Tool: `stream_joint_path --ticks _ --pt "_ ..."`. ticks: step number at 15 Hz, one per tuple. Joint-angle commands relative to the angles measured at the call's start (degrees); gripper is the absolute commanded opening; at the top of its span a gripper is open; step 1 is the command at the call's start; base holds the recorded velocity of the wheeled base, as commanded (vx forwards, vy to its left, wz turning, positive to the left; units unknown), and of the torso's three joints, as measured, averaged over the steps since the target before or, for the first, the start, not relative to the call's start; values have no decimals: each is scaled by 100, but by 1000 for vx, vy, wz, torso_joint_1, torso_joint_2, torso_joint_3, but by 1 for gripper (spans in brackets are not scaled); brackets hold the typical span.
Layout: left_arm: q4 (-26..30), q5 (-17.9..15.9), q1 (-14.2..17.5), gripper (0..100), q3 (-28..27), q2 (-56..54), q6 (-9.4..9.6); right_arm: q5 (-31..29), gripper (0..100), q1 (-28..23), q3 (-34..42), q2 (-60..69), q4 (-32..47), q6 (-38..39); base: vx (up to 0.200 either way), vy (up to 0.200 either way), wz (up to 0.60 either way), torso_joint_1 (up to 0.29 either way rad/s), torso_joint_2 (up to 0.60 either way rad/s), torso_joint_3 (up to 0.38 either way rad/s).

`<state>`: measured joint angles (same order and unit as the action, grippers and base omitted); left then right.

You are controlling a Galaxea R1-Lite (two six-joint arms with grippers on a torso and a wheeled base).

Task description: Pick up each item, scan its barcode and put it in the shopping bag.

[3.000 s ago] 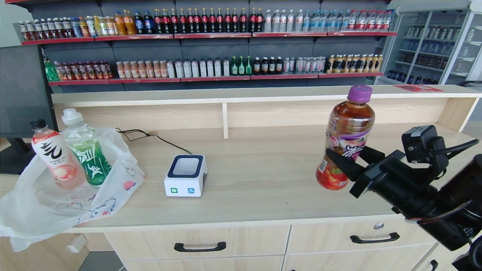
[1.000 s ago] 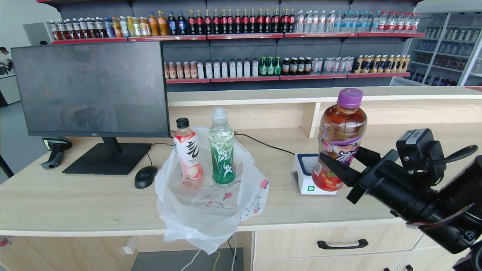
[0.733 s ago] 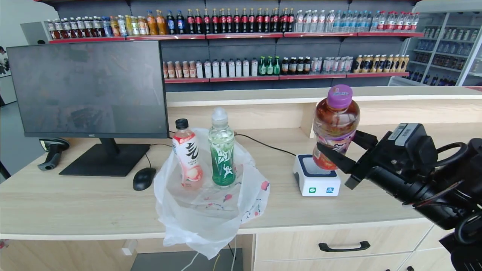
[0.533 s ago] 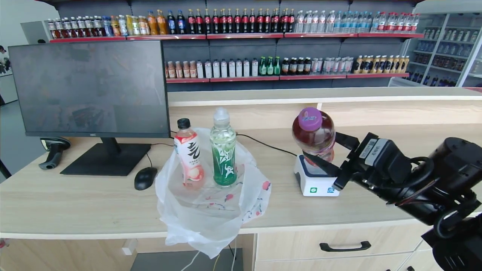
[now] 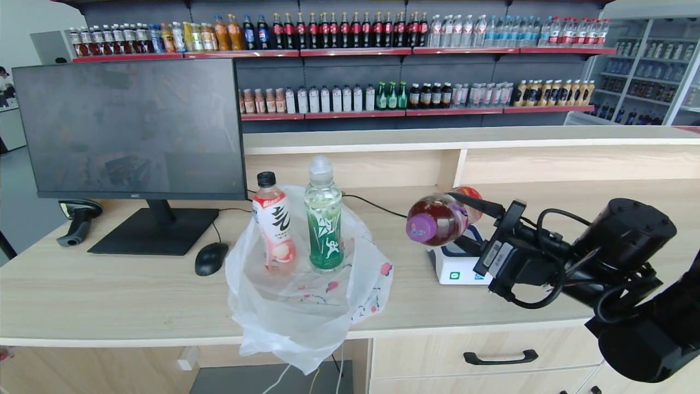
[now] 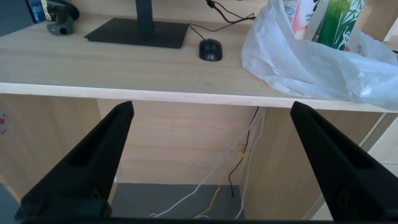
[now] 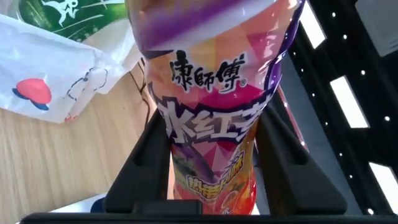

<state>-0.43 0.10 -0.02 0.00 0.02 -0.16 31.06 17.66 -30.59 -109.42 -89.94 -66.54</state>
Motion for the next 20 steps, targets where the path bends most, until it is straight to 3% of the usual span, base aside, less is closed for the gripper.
stream_joint_path --ticks 1,4,11,14,20 --pt "-1 -1 2 100 0 -2 -2 304 0 -307 18 -141 -6 -334 0 0 0 0 0 0" --pt "-1 -1 2 100 0 -2 -2 963 0 -351 -53 -396 -6 -633 0 0 0 0 0 0" --pt "-1 -1 2 100 0 -2 -2 1464 0 -510 -167 -844 -6 -958 0 0 0 0 0 0" --pt "-1 -1 2 100 0 -2 -2 1719 0 -800 -211 -984 -6 -958 0 0 0 0 0 0" --pt "-1 -1 2 100 0 -2 -2 1833 0 -1037 -167 -774 -6 -958 0 0 0 0 0 0"
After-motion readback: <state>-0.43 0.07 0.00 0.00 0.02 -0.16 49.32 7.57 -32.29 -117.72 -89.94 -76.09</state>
